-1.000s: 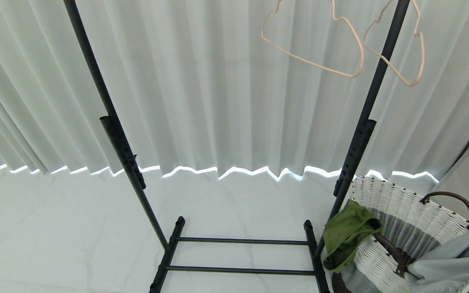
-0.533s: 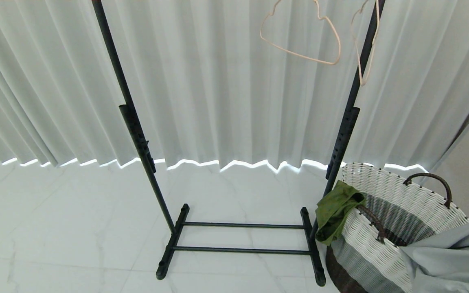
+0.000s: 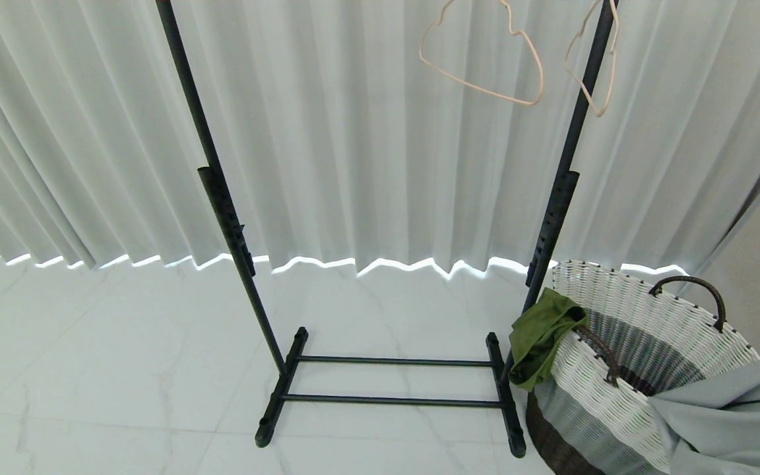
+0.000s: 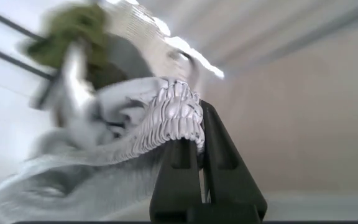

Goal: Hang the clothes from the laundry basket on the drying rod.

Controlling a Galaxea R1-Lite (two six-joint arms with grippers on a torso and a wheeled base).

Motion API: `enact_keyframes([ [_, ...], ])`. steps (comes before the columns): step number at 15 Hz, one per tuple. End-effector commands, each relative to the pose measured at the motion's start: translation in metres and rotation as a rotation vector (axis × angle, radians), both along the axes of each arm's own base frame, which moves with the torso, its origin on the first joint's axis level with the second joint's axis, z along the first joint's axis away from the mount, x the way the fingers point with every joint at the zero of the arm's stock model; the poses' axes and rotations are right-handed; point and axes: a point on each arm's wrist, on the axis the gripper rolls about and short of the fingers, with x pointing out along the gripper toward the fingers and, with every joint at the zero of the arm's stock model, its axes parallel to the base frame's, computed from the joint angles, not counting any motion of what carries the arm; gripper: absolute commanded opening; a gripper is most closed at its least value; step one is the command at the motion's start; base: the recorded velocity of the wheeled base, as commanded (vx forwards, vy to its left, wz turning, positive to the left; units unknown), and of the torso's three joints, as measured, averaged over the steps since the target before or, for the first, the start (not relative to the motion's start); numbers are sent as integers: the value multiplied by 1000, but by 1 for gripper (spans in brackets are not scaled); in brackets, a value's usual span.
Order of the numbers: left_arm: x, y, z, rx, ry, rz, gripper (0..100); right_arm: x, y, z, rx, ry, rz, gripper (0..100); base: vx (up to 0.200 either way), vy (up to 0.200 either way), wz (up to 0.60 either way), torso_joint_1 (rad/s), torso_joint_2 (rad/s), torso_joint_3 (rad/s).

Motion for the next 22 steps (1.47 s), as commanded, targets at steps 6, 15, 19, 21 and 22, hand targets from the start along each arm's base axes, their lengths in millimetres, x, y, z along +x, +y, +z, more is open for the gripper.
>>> enact_keyframes([
  [6, 0, 0, 0, -5, -6, -1, 100, 36, 45, 38, 225, 144, 482, 0, 0, 0, 0, 0, 0, 0],
  [15, 86, -12, 213, -54, -29, -260, 100, 69, 102, 86, 297, 74, 691, 0, 0, 0, 0, 0, 0, 0],
  [19, 117, -44, 200, -62, 131, -512, 100, 72, 127, 90, 348, 69, 782, 0, 0, 0, 0, 0, 0, 0],
  [21, 127, -59, 194, -93, 210, -586, 100, 75, 132, 89, 347, 71, 783, 0, 0, 0, 0, 0, 0, 0],
  [22, 133, -76, 189, -126, 274, -661, 100, 78, 137, 89, 350, 66, 788, 0, 0, 0, 0, 0, 0, 0],
])
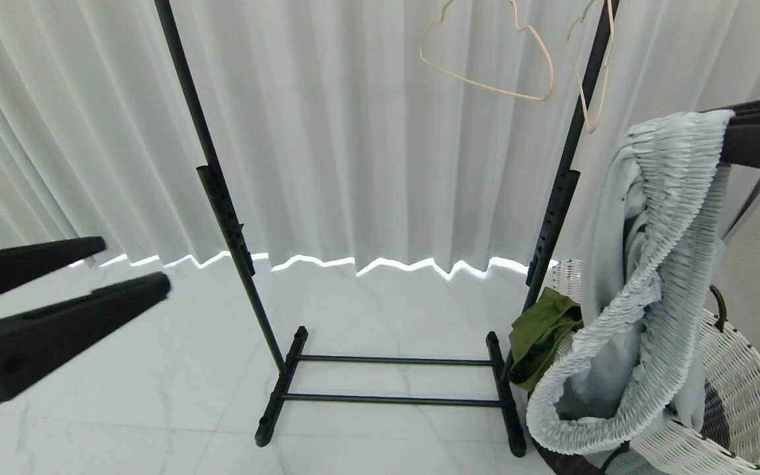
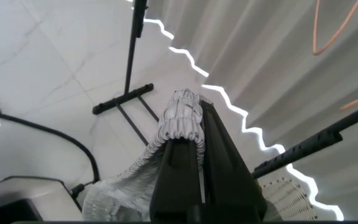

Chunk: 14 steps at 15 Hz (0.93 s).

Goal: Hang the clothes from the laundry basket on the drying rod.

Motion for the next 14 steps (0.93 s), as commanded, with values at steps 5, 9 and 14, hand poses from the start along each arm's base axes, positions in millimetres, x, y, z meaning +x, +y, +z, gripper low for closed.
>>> enact_keyframes([
  [5, 34, -90, -34, 8, 303, -297, 100, 8, 23, 0, 32, -27, 44, 0, 0, 0, 0, 0, 0, 0],
  [9, 47, -143, -57, -5, 367, -334, 100, -1, 29, -1, 30, -22, 99, 0, 0, 0, 0, 0, 0, 0],
  [14, 61, -187, -77, 48, 392, -337, 100, -6, 33, -2, 36, -12, 131, 0, 0, 0, 0, 0, 0, 0],
])
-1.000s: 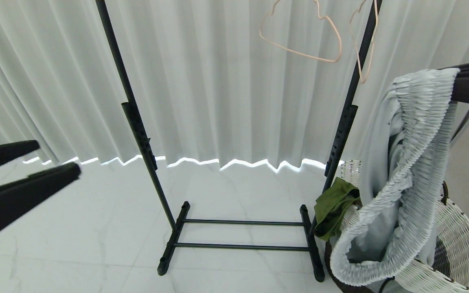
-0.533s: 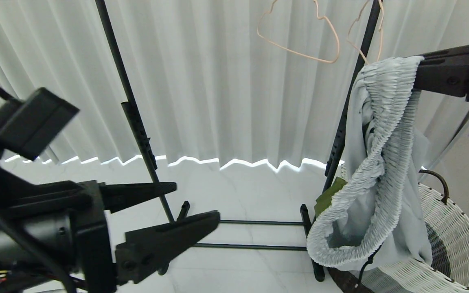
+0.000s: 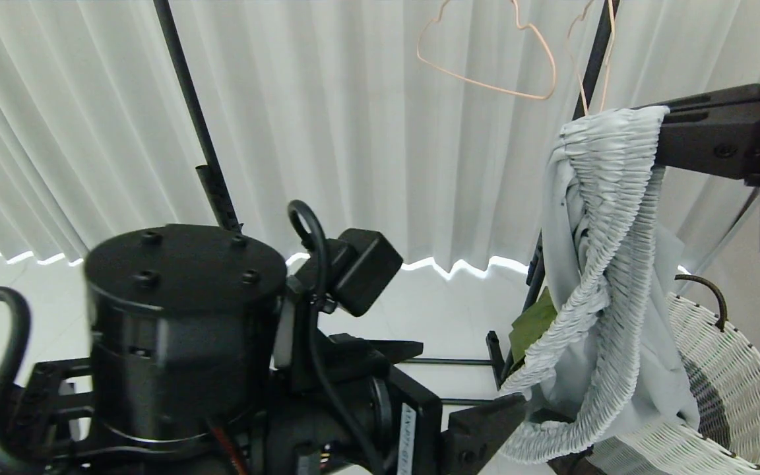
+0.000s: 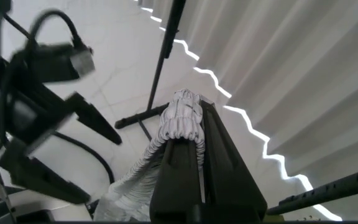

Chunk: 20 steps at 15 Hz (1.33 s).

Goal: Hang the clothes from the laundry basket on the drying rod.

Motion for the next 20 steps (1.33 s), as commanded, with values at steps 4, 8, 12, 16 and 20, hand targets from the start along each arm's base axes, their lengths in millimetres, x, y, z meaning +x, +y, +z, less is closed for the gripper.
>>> enact_keyframes([
  [4, 29, -40, -41, 112, 33, 90, 100, -5, -5, 4, 17, -12, 7, 0, 0, 0, 0, 0, 0, 0],
  [8, 34, -42, -55, 150, 54, 105, 100, -6, -7, 5, 20, -16, -7, 0, 0, 0, 0, 0, 0, 0],
  [12, 31, -38, -52, 150, 40, 116, 0, -9, -13, 5, 21, -16, -13, 0, 0, 0, 0, 0, 0, 0],
  [16, 15, -17, -20, 139, -121, 139, 0, -7, -15, -3, -3, -15, -105, 0, 0, 0, 0, 0, 0, 0],
  [20, -24, 42, 66, 39, -272, 109, 0, -7, -15, 0, 20, -28, -109, 0, 0, 0, 0, 0, 0, 0],
])
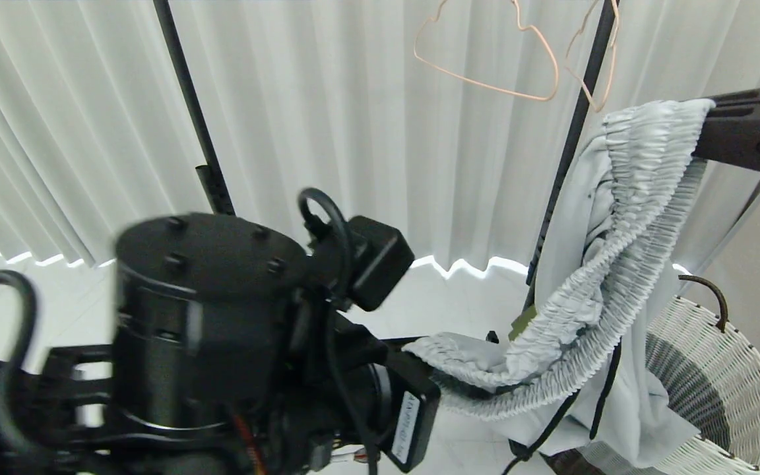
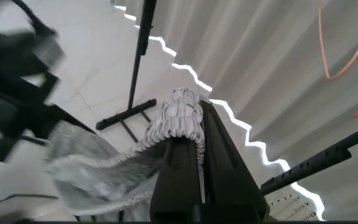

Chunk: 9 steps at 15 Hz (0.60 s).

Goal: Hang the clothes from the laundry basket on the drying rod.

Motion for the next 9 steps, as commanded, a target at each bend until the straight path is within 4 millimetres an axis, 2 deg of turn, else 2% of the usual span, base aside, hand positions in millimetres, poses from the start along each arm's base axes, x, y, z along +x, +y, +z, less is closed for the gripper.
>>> enact_keyframes([
  [1, -31, 48, 67, -133, -103, -8, 0, 0, 1, 1, 6, -6, 1, 0, 0, 0, 0, 0, 0, 0],
  [3, -39, 71, 96, -181, -139, 24, 0, 3, 5, 1, 14, -10, 1, 0, 0, 0, 0, 0, 0, 0],
  [5, -37, 85, 113, -218, -176, 84, 0, 4, 6, 2, 27, -19, 1, 0, 0, 0, 0, 0, 0, 0],
  [7, -31, 98, 123, -199, -228, 150, 0, 4, 7, 3, 33, -23, 0, 0, 0, 0, 0, 0, 0, 0],
  [9, -33, 105, 123, -110, -260, 154, 0, 3, 5, 4, 34, -24, -2, 0, 0, 0, 0, 0, 0, 0],
])
